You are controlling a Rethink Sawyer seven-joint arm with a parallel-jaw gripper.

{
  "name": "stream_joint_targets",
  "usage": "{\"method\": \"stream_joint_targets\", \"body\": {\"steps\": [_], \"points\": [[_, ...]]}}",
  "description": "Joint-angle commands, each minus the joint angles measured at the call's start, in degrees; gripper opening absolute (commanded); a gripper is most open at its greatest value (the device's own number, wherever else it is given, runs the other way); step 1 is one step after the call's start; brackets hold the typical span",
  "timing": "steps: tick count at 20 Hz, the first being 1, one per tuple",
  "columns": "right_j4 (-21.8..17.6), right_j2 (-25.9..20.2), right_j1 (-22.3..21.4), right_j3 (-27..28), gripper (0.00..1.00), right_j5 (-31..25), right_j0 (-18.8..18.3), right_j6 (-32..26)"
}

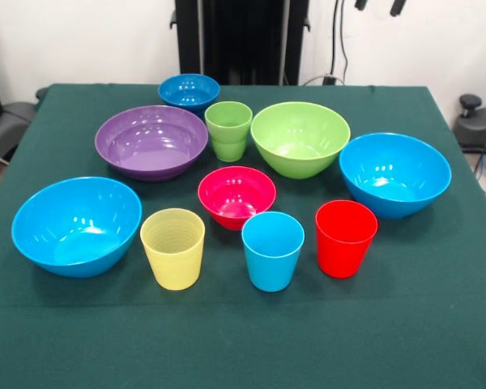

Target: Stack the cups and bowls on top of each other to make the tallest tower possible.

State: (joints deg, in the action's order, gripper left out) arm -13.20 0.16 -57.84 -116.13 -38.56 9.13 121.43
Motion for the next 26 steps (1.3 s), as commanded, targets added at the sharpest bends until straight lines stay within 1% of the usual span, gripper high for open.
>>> {"method": "stream_joint_targets", "body": {"steps": [1, 2, 3, 4, 6, 7, 10, 11, 15, 16, 18, 21, 22, 23, 25, 26], "points": [[-0.9, -7.1, 7.1, 7.5, 1.00, -8.1, -7.2, -8.2], [-2.2, -8.7, 8.5, 9.1, 1.00, -10.2, -8.5, -11.8], [-2.8, -10.8, 9.8, 10.2, 1.00, -10.8, -10.0, -15.1], [-4.3, -11.7, 10.8, 11.8, 1.00, -11.0, -10.6, -16.9], [-6.9, -13.3, 12.1, 14.3, 1.00, -10.9, -11.6, -19.3], [-8.6, -13.4, 12.2, 15.4, 1.00, -10.6, -11.5, -19.3], [-12.8, -16.6, 13.5, 18.5, 1.00, -11.8, -12.8, -24.4], [-13.7, -17.1, 13.7, 18.8, 1.00, -12.2, -13.1, -24.9], [-16.7, -18.6, 13.5, 18.0, 1.00, -11.8, -14.0, -24.7], [-17.0, -18.6, 12.8, 16.9, 1.00, -11.4, -14.1, -24.2], [-17.2, -19.0, 12.6, 16.2, 1.00, -11.9, -14.6, -24.2], [-16.9, -19.4, 13.2, 15.3, 1.00, -14.2, -15.0, -24.0], [-17.2, -19.9, 13.7, 15.5, 1.00, -15.3, -15.0, -24.9], [-17.6, -20.1, 13.9, 15.1, 1.00, -15.1, -15.1, -25.2], [-19.1, -22.2, 16.1, 14.8, 1.00, -14.8, -15.9, -29.3], [-20.6, -23.2, 16.9, 14.6, 1.00, -14.2, -16.1, -31.5]]}}
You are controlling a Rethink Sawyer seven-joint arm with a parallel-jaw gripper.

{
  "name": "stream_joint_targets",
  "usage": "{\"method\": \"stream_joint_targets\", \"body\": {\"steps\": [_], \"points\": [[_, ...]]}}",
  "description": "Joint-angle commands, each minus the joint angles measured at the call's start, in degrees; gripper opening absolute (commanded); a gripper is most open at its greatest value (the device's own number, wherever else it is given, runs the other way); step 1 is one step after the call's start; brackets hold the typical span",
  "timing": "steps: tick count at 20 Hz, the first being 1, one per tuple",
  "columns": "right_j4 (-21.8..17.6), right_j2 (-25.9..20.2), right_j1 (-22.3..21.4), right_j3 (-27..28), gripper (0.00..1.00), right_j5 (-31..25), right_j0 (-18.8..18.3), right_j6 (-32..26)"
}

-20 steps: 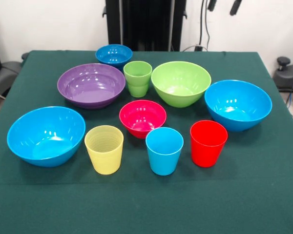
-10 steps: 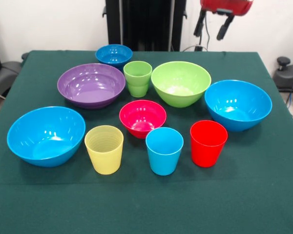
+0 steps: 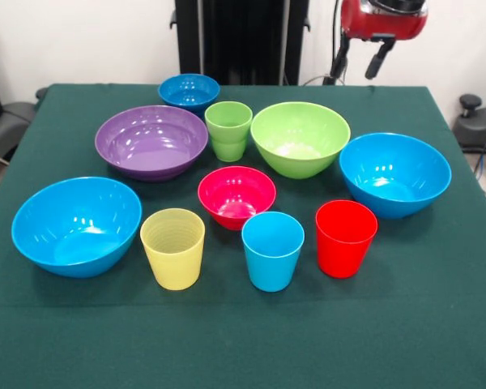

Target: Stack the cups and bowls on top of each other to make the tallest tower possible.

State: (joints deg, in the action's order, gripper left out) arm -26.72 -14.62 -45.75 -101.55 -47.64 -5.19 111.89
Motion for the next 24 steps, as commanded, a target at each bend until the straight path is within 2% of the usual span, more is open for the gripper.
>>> {"method": "stream_joint_targets", "body": {"steps": [1, 5, 10, 14, 17, 24], "points": [[-7.5, -8.5, 4.8, -0.8, 1.00, -3.8, -1.8, -21.0], [-8.9, -8.4, 5.0, -3.9, 1.00, 1.1, -1.8, -16.6], [-10.2, -5.9, 8.6, -5.3, 1.00, 4.4, 0.6, -7.1], [-10.6, -4.6, 10.9, -6.7, 1.00, 9.5, 1.9, -1.5], [-9.5, -3.6, 13.0, -7.9, 1.00, 13.4, 3.0, 2.8], [-7.4, 2.8, 16.5, -8.4, 1.00, 21.5, 9.2, 11.4]]}}
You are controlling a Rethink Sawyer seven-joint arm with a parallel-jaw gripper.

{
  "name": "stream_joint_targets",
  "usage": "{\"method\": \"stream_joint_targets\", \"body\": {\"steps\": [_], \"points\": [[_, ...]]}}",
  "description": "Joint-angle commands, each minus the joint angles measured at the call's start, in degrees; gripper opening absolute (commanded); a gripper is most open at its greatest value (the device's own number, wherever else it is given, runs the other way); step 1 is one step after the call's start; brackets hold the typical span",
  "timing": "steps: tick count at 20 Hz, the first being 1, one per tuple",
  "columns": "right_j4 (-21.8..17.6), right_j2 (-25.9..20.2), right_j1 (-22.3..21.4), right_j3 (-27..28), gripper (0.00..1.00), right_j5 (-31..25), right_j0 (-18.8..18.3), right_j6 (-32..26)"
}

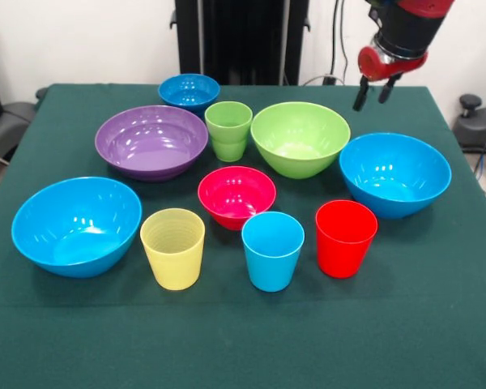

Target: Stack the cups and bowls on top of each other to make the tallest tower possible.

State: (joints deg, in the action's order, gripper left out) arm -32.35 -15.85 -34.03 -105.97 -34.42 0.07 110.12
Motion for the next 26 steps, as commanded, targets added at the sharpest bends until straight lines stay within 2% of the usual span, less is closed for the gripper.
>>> {"method": "stream_joint_targets", "body": {"steps": [1, 5, 7, 11, 14, 17, 21, 23, 26], "points": [[-1.4, 4.7, 5.0, -4.1, 1.00, 9.1, 4.3, 13.6], [0.4, 7.4, 6.2, -4.5, 1.00, 11.7, 6.2, 15.3], [2.0, 9.5, 8.1, -4.5, 1.00, 12.9, 8.1, 18.2], [6.1, 11.9, 9.4, -5.6, 1.00, 11.3, 11.0, 21.7], [6.9, 12.8, 7.1, -5.7, 1.00, 10.0, 12.2, 21.0], [7.4, 14.1, 1.5, -5.9, 1.00, 7.4, 14.1, 20.8], [9.9, 12.4, -4.9, -7.1, 1.00, 1.2, 11.5, 16.5], [12.2, 10.7, -7.0, -8.6, 1.00, 1.5, 8.9, 16.1], [17.5, 7.9, -10.3, -9.7, 1.00, -2.6, 4.2, 15.0]]}}
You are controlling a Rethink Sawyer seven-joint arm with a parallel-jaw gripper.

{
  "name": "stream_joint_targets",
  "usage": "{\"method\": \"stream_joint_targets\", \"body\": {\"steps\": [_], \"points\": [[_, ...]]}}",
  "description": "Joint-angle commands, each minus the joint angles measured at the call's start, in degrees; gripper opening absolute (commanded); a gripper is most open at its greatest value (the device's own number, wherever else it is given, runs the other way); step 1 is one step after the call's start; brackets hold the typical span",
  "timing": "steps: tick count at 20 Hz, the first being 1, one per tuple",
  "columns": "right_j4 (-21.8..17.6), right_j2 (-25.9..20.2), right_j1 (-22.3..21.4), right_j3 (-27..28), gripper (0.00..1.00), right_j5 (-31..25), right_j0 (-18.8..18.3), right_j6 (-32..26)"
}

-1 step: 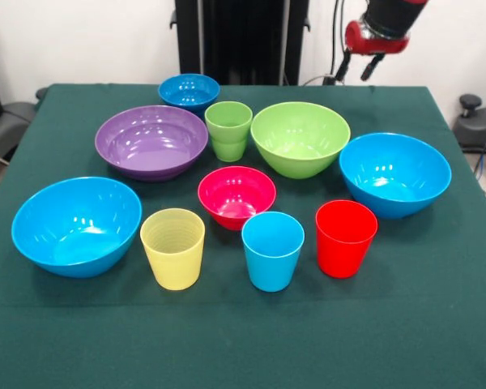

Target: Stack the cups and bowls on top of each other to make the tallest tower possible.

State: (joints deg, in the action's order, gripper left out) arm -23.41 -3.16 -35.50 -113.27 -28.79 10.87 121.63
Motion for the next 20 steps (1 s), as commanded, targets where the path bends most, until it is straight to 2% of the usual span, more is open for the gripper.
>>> {"method": "stream_joint_targets", "body": {"steps": [1, 5, 8, 11, 13, 16, 18, 20], "points": [[10.2, -5.7, -9.3, -2.4, 1.00, -9.6, -8.2, 3.1], [9.3, -6.8, -6.4, 2.8, 1.00, -9.9, -12.9, -2.6], [5.1, -5.1, -6.2, 5.7, 1.00, -8.9, -12.5, -4.1], [0.2, -1.7, -5.6, 7.7, 1.00, -5.7, -11.1, -2.2], [0.5, -2.2, -6.7, 6.8, 1.00, -4.6, -12.7, -2.6], [0.3, 0.5, -10.6, 6.7, 1.00, -3.9, -12.0, 0.7], [-0.2, 2.1, -10.6, 9.7, 1.00, -6.9, -11.1, 1.4], [0.2, -0.3, -8.0, 11.4, 1.00, -5.6, -13.7, -1.2]]}}
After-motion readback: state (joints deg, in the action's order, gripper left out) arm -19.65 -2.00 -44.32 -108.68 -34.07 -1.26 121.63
